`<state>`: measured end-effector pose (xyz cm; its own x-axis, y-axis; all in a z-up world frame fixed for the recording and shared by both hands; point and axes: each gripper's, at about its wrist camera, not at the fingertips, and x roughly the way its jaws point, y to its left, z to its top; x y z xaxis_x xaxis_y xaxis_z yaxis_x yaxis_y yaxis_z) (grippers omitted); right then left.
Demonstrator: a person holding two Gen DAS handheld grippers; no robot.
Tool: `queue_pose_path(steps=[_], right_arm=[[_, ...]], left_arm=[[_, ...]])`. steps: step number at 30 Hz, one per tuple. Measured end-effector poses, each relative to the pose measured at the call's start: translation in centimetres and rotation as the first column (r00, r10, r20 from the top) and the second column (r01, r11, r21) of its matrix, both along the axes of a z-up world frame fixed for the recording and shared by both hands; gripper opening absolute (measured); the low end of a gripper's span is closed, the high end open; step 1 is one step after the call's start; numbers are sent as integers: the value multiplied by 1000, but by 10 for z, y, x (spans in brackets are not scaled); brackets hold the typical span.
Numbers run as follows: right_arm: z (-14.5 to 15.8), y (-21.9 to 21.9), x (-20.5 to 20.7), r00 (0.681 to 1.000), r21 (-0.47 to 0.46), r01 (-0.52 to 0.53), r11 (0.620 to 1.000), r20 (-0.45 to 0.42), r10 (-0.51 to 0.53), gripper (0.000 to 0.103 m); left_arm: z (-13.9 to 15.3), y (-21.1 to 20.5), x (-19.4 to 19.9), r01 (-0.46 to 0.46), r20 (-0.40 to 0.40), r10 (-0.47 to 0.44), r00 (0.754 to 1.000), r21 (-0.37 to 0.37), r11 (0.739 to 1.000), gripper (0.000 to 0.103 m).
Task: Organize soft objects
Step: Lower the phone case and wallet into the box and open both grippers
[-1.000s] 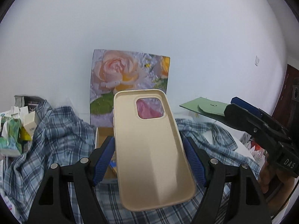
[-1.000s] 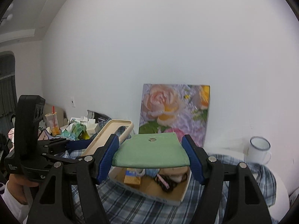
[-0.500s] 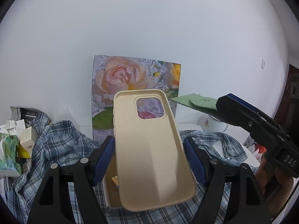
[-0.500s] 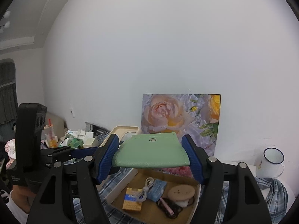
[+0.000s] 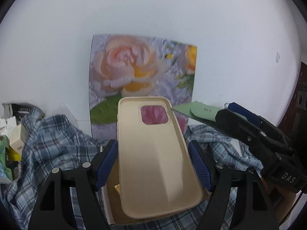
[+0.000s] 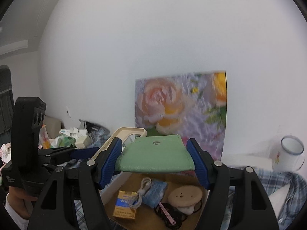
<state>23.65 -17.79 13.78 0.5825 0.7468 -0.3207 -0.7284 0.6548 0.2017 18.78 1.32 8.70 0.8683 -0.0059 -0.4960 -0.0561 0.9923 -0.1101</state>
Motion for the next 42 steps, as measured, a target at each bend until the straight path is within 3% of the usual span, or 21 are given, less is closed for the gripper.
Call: queue_pose_path(steps=[4, 5, 6, 11, 18, 19, 21, 22, 23, 28, 30, 31, 38, 42], right_arm=[[-26, 3, 14, 998, -23, 2, 1000, -56, -4, 69], [-33, 4, 18, 997, -26, 3, 1000, -75, -5, 69], [-40, 4, 22, 995, -29, 4, 1000, -95, -7, 69], [-66, 11, 33, 986, -59, -8, 998, -167, -2, 69], [-93, 22, 41, 972, -94, -35, 995, -234, 12, 70], [-96, 23, 42, 971, -104, -30, 994, -240, 4, 73], [-101, 24, 44, 966, -112, -27, 993, -260, -3, 83], [-102, 24, 45, 963, -111, -24, 994, -269, -7, 90], [-103, 23, 46, 962, -110, -19, 994, -272, -12, 92], [-102, 19, 47, 962, -108, 1, 994, -271, -30, 102], [-101, 18, 48, 961, -104, 2, 995, -275, -31, 102], [-101, 18, 48, 961, -106, 2, 994, -275, -31, 102], [-91, 17, 43, 971, -135, 20, 991, -234, -51, 102], [-65, 15, 38, 981, -121, 39, 992, -184, -61, 103]], left_arm=[[-24, 8, 13, -11, -52, 11, 999, -10, 1000, 73], [-32, 11, 16, -16, -72, 15, 997, -16, 1000, 53], [-38, 14, 18, -22, -90, 20, 996, -22, 1000, 47], [-72, 33, 36, -34, -182, 12, 983, -114, 993, 44], [-89, 33, 44, -30, -211, 2, 977, -131, 991, 44], [-89, 34, 45, -33, -214, 3, 977, -135, 990, 45], [-93, 37, 48, -40, -224, 6, 975, -146, 989, 66], [-94, 39, 49, -42, -227, 5, 974, -158, 987, 84], [-95, 42, 49, -53, -226, 13, 974, -172, 984, 94], [-95, 45, 48, -81, -232, 47, 972, -138, 987, 94], [-94, 43, 47, -81, -224, 54, 973, -113, 990, 96], [-93, 41, 46, -82, -217, 60, 974, -94, 992, 103], [-77, 29, 35, -83, -155, 80, 985, -8, 997, 103], [-59, 25, 24, -91, -110, 92, 990, 20, 996, 103]])
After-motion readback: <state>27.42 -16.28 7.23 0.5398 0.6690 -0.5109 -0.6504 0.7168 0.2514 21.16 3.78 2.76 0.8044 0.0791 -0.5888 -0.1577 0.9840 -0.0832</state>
